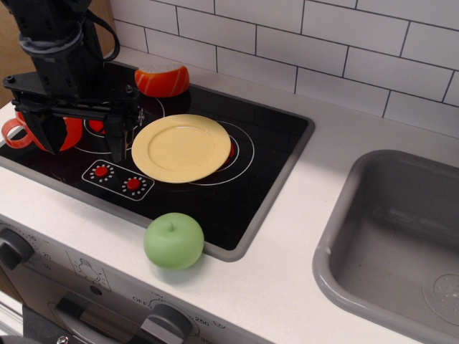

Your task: Put cup on plate

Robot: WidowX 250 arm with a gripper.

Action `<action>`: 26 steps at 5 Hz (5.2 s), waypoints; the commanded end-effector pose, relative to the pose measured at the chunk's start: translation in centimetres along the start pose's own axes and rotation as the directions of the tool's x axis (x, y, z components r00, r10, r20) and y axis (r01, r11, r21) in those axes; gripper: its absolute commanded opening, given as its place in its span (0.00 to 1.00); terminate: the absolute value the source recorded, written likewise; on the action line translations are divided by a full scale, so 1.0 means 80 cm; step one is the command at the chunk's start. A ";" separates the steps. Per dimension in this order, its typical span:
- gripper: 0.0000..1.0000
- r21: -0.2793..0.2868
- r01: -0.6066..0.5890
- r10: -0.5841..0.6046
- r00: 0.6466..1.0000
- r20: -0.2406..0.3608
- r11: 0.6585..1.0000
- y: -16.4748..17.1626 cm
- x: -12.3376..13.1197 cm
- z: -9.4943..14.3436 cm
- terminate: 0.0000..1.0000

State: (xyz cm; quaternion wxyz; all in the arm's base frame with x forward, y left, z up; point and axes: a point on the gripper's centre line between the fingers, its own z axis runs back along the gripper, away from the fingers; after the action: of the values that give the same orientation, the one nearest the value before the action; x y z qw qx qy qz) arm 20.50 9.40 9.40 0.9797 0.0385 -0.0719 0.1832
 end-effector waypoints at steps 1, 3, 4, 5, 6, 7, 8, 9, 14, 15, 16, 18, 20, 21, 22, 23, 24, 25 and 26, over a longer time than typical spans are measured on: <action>1.00 0.000 0.000 0.000 1.000 0.000 1.000 0.000 0.000 0.000 0.00; 1.00 0.020 0.223 -0.224 0.975 0.004 0.975 0.061 0.008 0.010 0.00; 1.00 0.009 0.284 -0.284 0.958 -0.029 0.959 0.080 0.005 0.001 0.00; 1.00 0.048 0.371 -0.372 0.928 0.017 0.927 0.102 0.007 -0.007 0.00; 1.00 0.048 0.443 -0.445 0.894 0.044 0.895 0.121 0.014 -0.011 0.00; 1.00 0.053 0.488 -0.490 0.870 0.047 0.871 0.131 0.018 -0.012 0.00; 1.00 0.050 0.467 -0.469 0.883 0.032 0.883 0.137 0.032 -0.015 0.00; 1.00 0.034 0.478 -0.479 0.878 0.025 0.878 0.135 0.038 -0.021 0.00; 0.00 0.014 0.515 -0.515 0.856 0.040 0.857 0.101 0.035 -0.032 0.00; 0.00 0.015 0.486 -0.485 0.872 0.065 0.874 0.088 0.038 -0.022 0.00; 0.00 0.021 0.460 -0.460 0.885 0.075 0.888 0.068 0.042 -0.012 0.00; 0.00 -0.054 0.486 -0.487 0.873 -0.002 0.872 0.017 0.046 -0.011 0.00; 0.00 -0.074 0.515 -0.514 0.857 0.026 0.854 -0.026 0.039 -0.007 0.00; 0.00 -0.069 0.523 -0.523 0.852 0.024 0.849 -0.042 0.034 -0.015 0.00; 0.00 -0.049 0.525 -0.522 0.851 0.050 0.850 -0.051 0.033 -0.018 0.00; 0.00 -0.052 0.528 -0.526 0.849 0.054 0.848 -0.053 0.033 -0.018 0.00; 1.00 -0.037 0.508 -0.504 0.860 0.076 0.861 -0.050 0.038 -0.011 0.00; 1.00 -0.041 0.504 -0.500 0.863 0.073 0.863 -0.049 0.043 -0.007 0.00; 1.00 -0.046 0.507 -0.503 0.861 0.076 0.861 -0.044 0.043 0.002 0.00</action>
State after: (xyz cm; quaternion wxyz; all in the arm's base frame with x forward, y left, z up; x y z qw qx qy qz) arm 23.66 6.80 8.19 0.9945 0.0148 -0.0626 -0.0830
